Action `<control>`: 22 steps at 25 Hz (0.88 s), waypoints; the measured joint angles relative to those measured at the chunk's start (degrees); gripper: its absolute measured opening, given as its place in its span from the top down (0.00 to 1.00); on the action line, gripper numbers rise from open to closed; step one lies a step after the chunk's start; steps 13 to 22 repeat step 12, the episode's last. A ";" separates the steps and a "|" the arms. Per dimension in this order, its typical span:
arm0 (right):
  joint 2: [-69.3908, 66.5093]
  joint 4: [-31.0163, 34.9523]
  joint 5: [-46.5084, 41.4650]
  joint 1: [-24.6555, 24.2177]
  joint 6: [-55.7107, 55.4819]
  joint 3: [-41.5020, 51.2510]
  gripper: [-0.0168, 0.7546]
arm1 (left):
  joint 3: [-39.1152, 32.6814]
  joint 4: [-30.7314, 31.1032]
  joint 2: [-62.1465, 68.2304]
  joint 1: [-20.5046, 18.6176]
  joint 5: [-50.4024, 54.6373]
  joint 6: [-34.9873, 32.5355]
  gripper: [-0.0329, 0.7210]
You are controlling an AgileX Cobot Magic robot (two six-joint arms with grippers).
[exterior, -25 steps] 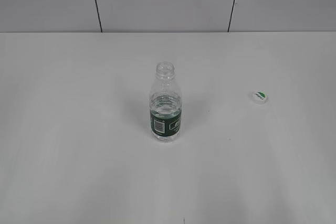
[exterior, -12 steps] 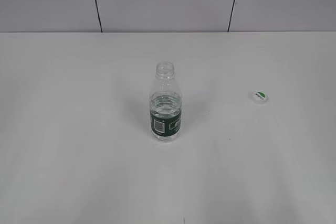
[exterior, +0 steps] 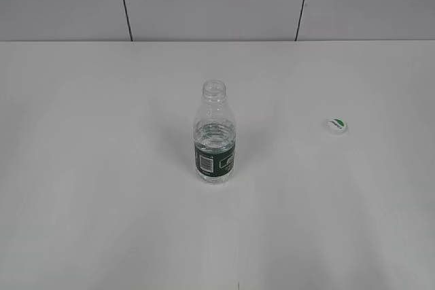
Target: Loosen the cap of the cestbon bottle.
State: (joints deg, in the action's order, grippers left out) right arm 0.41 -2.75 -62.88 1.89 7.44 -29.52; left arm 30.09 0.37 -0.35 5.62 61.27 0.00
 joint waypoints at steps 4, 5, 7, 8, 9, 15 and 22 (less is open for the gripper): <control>0.00 0.00 0.05 0.00 -0.04 0.00 0.23 | 0.00 0.00 0.00 0.00 0.00 0.00 0.35; 0.00 0.00 0.05 0.00 -0.04 0.00 0.23 | 0.00 0.00 0.00 0.00 0.00 0.00 0.35; 0.00 0.00 0.05 0.00 -0.04 0.00 0.23 | 0.00 0.00 0.00 0.00 0.00 0.00 0.36; 0.00 0.00 0.05 0.00 -0.04 0.00 0.23 | 0.00 0.00 0.00 0.00 0.00 0.00 0.36; 0.00 0.00 0.05 0.00 -0.04 0.00 0.23 | 0.00 0.00 0.00 0.00 0.00 0.00 0.36; 0.00 0.00 0.05 0.00 -0.04 0.00 0.23 | 0.00 0.00 0.00 0.00 0.00 0.00 0.36; 0.00 0.00 0.05 0.00 -0.04 0.00 0.23 | 0.00 0.00 0.00 0.00 0.00 0.00 0.36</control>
